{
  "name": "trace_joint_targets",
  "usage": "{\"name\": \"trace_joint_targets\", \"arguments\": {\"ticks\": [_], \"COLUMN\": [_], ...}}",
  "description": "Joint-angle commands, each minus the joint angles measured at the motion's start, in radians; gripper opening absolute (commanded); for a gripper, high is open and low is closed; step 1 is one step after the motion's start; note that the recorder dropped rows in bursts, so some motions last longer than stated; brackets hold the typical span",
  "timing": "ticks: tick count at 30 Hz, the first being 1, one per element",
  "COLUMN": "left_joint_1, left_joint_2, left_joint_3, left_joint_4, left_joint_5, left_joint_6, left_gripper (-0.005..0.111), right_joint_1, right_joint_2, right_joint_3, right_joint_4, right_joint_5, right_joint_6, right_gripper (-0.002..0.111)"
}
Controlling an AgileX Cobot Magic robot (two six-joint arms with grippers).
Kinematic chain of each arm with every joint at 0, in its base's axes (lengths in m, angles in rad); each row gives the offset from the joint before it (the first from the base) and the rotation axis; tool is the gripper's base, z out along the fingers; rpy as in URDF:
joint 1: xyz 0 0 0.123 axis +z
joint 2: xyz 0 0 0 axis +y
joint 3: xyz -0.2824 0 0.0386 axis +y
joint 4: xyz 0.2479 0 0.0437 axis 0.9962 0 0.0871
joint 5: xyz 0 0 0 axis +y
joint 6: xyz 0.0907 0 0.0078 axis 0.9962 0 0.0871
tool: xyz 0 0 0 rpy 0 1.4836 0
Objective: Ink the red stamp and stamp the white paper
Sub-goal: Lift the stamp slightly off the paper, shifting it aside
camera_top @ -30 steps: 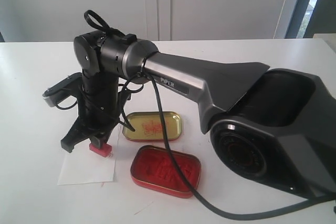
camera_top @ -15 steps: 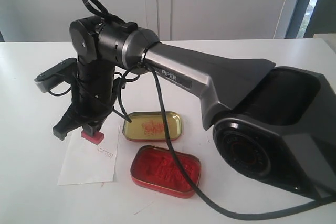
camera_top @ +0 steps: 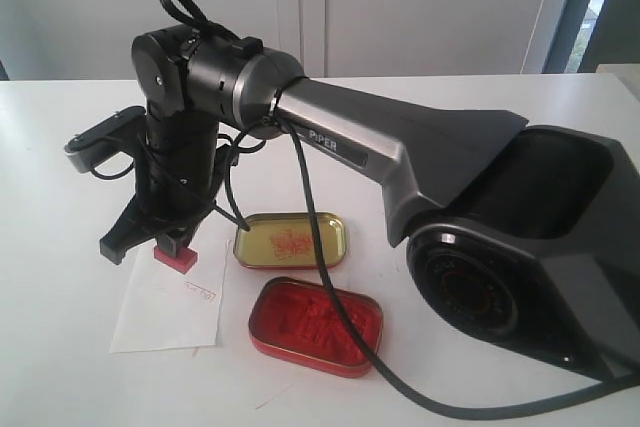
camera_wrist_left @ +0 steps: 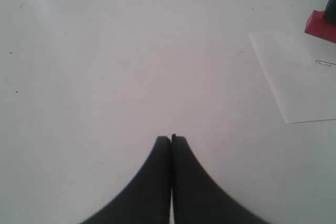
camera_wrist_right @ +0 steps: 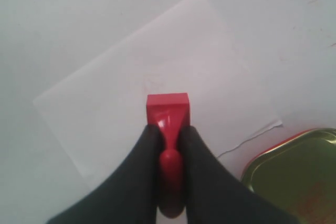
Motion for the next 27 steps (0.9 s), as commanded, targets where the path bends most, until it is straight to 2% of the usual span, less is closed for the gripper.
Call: {"name": "trace_joint_targets", "arguments": {"ticks": [1,27], "left_joint_1": [0.002,0.002], "left_joint_2": [-0.005,-0.005], "left_joint_3": [0.008,0.008], "left_joint_4": [-0.002,-0.002], "left_joint_5": [0.009,0.009], "left_joint_6": [-0.004,-0.004], "left_gripper": [0.0,0.0], "right_joint_1": [-0.002,-0.002], "right_joint_2": [-0.013,-0.034], "right_joint_3": [-0.005,-0.005], "right_joint_4": [-0.002,-0.006], "right_joint_5": [0.001,0.001], "right_joint_6": [0.004,0.004], "right_gripper": [0.0,0.0]}}
